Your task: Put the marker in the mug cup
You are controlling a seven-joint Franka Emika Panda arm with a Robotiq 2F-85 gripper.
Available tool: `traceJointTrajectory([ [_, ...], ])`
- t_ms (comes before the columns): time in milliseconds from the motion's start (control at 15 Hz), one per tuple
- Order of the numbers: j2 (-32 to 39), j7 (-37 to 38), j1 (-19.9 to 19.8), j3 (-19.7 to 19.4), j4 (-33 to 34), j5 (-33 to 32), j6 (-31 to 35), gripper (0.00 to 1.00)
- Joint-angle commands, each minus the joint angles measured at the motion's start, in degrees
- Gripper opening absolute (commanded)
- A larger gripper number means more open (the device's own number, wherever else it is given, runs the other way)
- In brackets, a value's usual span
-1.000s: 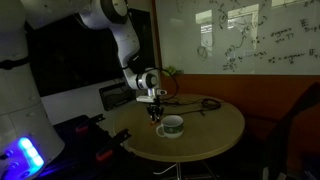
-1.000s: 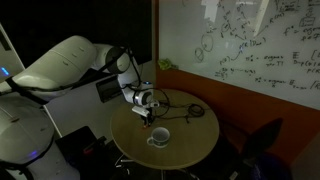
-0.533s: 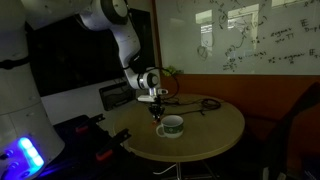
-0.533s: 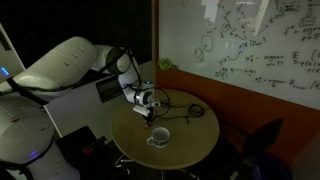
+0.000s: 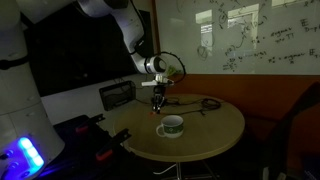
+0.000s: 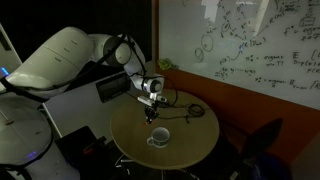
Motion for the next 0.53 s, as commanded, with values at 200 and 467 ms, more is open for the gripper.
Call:
traceJointTrajectory([
  [200, 2.2, -7.6, -5.8, 1.7, 12.0, 0.3, -30.4, 0.05],
  [467, 6.6, -8.9, -6.3, 1.0, 19.0, -1.4, -43.3, 0.05],
])
